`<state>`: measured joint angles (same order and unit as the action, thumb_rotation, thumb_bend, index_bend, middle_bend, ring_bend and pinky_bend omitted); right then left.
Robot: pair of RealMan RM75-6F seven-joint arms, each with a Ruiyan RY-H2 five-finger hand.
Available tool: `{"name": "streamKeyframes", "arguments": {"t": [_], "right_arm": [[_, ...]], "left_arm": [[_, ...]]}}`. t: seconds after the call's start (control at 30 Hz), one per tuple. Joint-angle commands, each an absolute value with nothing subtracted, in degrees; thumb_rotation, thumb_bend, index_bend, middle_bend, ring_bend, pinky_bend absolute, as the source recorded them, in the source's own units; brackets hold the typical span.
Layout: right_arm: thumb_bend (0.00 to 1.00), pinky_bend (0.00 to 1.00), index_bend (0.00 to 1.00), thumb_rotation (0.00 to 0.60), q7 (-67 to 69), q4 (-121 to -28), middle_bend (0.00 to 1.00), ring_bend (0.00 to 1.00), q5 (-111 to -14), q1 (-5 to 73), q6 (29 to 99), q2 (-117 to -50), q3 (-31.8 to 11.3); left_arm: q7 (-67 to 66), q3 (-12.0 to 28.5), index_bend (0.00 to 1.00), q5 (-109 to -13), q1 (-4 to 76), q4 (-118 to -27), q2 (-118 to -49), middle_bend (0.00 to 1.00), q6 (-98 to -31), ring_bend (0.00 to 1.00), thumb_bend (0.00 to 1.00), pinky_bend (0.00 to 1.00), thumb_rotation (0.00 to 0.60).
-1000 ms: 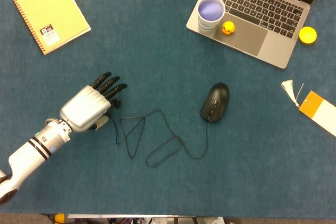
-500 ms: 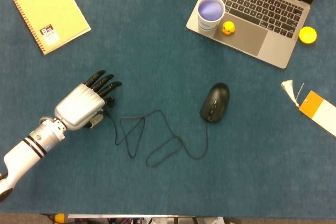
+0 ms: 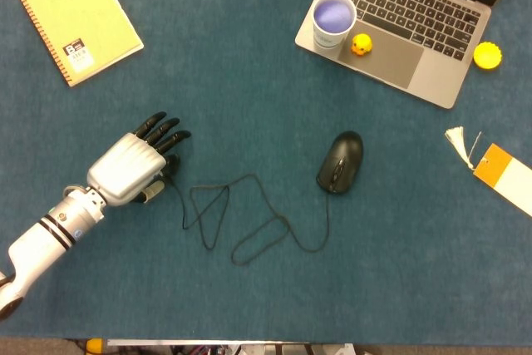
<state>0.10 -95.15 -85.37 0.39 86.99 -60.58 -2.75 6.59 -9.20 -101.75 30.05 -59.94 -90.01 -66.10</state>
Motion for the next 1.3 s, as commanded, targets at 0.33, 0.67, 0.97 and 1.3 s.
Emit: {"name": "streamKeyframes", "arguments": {"t": [0.33,0.67,0.97,1.3], "right_arm": [[0.37,0.42,0.61,0.600,-0.06,-95.46,0.45,0.35,-85.27,0.07,87.24,-60.27,-2.76],[0.37,0.42,0.61,0.600,0.26,-95.31,0.45,0.35,-85.15,-0.24,87.56,-60.00,-2.84],[0.37,0.42,0.61,0.600,0.56,-95.08,0.45,0.35,-85.00,-0.44,87.65,-60.02,-2.88],[0.37,0.42,0.61,0.600,1.24,-94.44,0.45,0.35,-85.11,-0.41,87.58,-60.26,-2.99]], "left_arm": [[8.00,-9.49,0.49,-101.15,30.10,-58.73,-91.34,0.15,-66.27,0.00,0.34,0.00,0.600],[9.22,-9.49,0.53,-100.53,30.22,-57.90,-92.56,0.17,-66.08,0.00,0.34,0.00,0.600],[10.07,-9.19,0.56,-100.04,30.53,-56.79,-93.54,0.20,-66.03,0.00,0.34,0.00,0.600],[10.18,-8.36,0.56,-99.07,30.22,-58.66,-92.04,0.21,-67.59,0.00,0.34,0.00,0.600]]}}
